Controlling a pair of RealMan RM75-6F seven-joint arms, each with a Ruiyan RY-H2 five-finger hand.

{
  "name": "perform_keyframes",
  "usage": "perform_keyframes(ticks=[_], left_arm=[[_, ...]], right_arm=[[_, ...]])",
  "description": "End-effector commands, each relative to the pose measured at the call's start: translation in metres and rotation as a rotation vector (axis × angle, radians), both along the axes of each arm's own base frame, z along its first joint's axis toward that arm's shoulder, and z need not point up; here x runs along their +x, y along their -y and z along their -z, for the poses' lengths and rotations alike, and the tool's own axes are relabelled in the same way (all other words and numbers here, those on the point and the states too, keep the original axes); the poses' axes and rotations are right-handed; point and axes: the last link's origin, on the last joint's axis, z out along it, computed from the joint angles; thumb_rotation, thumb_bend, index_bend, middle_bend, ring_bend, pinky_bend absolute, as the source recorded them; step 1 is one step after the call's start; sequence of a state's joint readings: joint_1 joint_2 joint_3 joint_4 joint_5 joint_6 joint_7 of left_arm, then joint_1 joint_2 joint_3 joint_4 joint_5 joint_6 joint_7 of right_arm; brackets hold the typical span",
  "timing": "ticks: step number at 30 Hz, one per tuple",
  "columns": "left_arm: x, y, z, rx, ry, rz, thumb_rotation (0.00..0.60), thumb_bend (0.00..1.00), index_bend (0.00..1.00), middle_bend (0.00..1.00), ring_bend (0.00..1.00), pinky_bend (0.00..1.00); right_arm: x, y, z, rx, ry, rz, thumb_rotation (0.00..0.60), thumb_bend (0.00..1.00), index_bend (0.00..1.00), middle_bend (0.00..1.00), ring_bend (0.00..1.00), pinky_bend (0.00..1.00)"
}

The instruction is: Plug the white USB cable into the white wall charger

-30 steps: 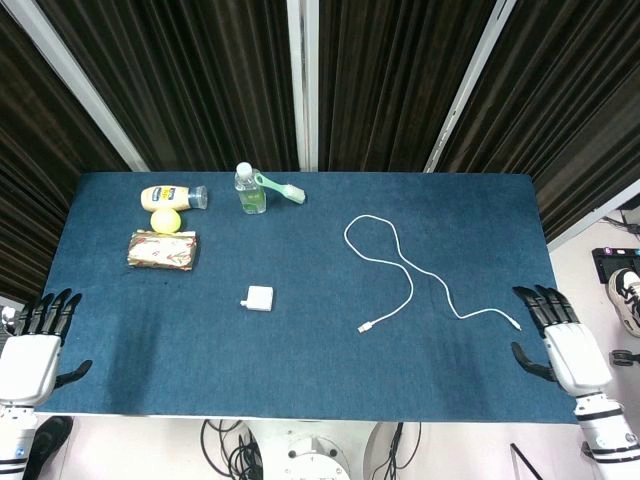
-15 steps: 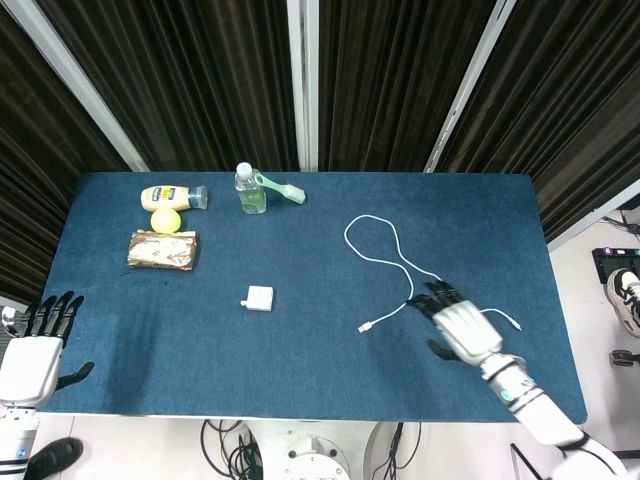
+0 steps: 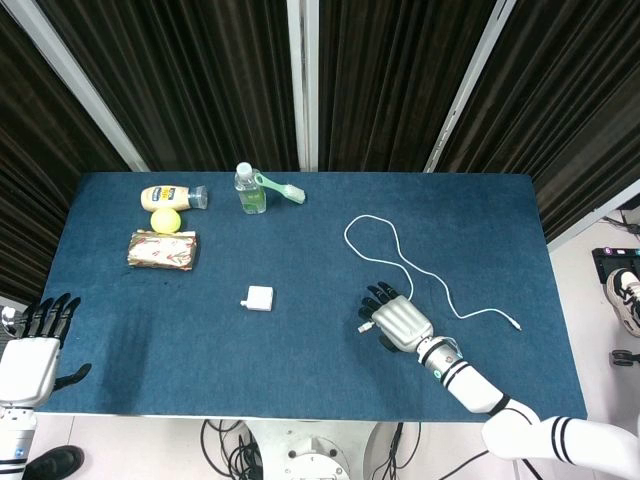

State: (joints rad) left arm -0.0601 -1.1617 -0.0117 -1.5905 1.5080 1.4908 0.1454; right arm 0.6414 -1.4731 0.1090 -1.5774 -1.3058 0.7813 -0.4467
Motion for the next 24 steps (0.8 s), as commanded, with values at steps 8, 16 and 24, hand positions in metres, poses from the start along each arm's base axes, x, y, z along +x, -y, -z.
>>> perform_keyframes(ticks=[8, 16, 24], left_arm=[[0.0, 0.0, 0.0, 0.002, 0.002, 0.005, 0.6, 0.12, 0.0, 0.0, 0.0, 0.0], [0.002, 0.0, 0.001, 0.0, 0.0, 0.009, 0.6, 0.12, 0.0, 0.0, 0.0, 0.0], [0.005, -0.001, 0.002, -0.003, -0.001, 0.012, 0.6, 0.12, 0.0, 0.0, 0.0, 0.0]], right_arm=[[-0.009, -0.015, -0.003, 0.008, -0.026, -0.006, 0.6, 0.3, 0.34, 0.18, 0.0, 0.0], [-0.028, -0.041, -0.023, -0.013, -0.031, 0.001, 0.6, 0.31, 0.39, 0.2, 0.0, 0.0], [-0.032, -0.029, -0.023, -0.06, -0.009, -0.088, 0.6, 0.31, 0.4, 0.21, 0.0, 0.0]])
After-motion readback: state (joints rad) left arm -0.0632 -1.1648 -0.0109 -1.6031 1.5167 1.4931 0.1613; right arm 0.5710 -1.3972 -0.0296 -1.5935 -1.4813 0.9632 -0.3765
